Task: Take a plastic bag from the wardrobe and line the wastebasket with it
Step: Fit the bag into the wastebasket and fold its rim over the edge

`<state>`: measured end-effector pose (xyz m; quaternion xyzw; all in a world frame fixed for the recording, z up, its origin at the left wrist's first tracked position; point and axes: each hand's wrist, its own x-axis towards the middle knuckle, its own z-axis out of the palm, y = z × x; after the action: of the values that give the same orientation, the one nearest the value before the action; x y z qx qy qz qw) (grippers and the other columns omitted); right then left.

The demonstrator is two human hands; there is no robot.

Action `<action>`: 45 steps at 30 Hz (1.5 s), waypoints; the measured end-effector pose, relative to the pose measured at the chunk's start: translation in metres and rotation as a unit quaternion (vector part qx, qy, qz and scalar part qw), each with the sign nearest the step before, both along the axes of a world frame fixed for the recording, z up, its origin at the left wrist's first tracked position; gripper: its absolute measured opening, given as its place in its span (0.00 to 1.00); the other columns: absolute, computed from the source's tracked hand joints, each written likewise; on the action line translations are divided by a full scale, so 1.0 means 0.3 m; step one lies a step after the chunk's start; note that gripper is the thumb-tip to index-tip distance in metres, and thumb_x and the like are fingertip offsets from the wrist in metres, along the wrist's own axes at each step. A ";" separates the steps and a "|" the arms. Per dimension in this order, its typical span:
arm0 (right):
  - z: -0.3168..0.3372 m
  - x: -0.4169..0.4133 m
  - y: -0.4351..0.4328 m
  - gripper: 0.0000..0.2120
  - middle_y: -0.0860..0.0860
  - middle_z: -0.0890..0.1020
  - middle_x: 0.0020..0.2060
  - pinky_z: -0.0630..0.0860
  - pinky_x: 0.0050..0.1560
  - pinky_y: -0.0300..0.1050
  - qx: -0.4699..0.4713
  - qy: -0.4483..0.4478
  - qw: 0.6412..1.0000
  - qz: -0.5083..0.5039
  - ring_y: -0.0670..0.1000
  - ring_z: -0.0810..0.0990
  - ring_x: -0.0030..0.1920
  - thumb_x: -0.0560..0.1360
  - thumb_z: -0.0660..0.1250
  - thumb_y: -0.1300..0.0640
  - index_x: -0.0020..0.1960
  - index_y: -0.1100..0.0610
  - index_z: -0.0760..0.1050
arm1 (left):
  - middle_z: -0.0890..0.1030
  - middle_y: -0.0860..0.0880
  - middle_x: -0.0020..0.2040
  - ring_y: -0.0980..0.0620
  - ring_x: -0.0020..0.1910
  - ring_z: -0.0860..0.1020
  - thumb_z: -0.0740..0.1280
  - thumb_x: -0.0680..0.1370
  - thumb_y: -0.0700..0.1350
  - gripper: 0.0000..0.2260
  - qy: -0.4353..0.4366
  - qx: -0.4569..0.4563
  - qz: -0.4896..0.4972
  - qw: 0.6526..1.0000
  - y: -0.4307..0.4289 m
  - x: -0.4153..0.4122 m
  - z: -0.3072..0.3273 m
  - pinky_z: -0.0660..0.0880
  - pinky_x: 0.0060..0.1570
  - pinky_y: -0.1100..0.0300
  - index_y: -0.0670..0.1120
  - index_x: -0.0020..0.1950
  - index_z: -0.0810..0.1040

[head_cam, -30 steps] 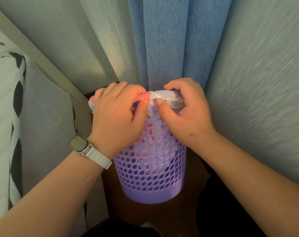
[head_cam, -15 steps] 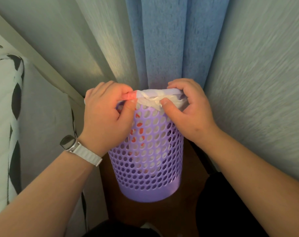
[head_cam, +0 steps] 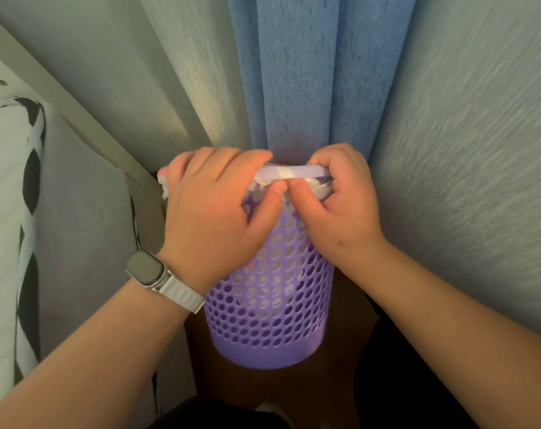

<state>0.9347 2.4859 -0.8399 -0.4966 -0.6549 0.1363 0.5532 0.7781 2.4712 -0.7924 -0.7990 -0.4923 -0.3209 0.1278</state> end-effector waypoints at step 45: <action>-0.053 0.056 0.035 0.22 0.49 0.78 0.46 0.71 0.53 0.56 -0.064 -0.165 0.975 0.133 0.53 0.76 0.49 0.70 0.66 0.40 0.56 0.54 0.78 | 0.70 0.56 0.42 0.49 0.42 0.72 0.62 0.78 0.50 0.10 -0.027 -0.124 -0.062 0.990 0.068 -0.107 -0.104 0.69 0.47 0.48 0.45 0.47 0.77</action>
<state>0.9515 2.4965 -0.8558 -0.4549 -0.7873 0.1662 0.3815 0.7459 2.4917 -0.8236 -0.8286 -0.4812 -0.2859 -0.0055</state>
